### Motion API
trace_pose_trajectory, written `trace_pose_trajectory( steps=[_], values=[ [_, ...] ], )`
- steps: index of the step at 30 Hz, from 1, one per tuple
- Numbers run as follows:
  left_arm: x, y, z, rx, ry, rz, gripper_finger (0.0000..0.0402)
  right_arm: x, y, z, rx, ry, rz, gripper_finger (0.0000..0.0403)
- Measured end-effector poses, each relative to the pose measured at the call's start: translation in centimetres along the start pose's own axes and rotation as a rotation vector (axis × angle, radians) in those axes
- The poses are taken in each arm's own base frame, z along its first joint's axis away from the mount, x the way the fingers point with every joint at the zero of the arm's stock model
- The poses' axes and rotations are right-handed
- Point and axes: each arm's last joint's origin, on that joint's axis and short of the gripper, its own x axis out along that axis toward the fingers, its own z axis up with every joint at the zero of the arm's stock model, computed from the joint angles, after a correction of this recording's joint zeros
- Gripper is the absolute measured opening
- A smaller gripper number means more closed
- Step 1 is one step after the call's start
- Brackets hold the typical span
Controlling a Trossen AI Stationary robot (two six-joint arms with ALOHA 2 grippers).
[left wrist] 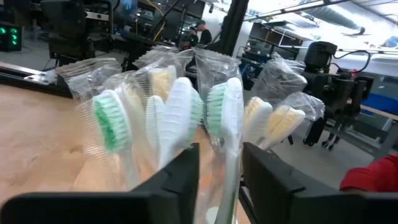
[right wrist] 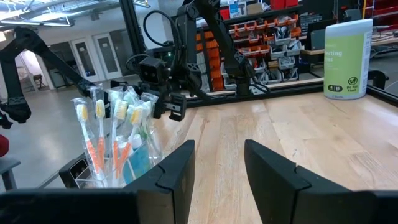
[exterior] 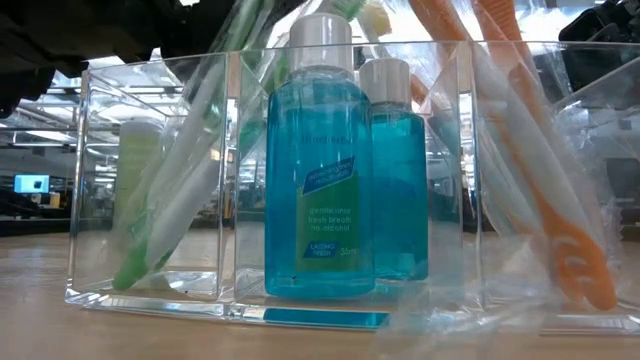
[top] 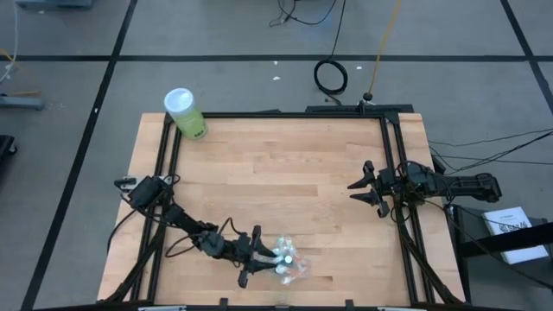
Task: Pick & Place toothbrushing station
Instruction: Put the green toothbrush into the transparent organizer, then return to Home Position
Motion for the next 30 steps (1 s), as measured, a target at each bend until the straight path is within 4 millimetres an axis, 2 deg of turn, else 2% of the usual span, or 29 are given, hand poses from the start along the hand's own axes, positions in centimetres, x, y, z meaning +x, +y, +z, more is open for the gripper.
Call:
trace_pose_trajectory(
  steps=[6, 13, 21, 30],
  values=[
    [0.0, -0.1, 0.1, -0.009, -0.003, -0.003, 0.0201, 0.0, 0.0, 0.0, 0.000, 0.000, 0.000, 0.0130],
    [0.0, -0.8, 2.0, 0.012, -0.046, -0.050, 0.0260, 0.0, 0.0, 0.0, 0.000, 0.000, 0.000, 0.0130],
    [-0.2, -1.2, 3.8, 0.046, -0.012, -0.046, 0.0284, 0.0, 0.0, 0.0, 0.000, 0.000, 0.000, 0.0130],
    [-0.5, -0.9, 1.9, 0.052, 0.234, -0.054, 0.0285, 0.0, 0.0, 0.0, 0.000, 0.000, 0.000, 0.0130]
  ],
)
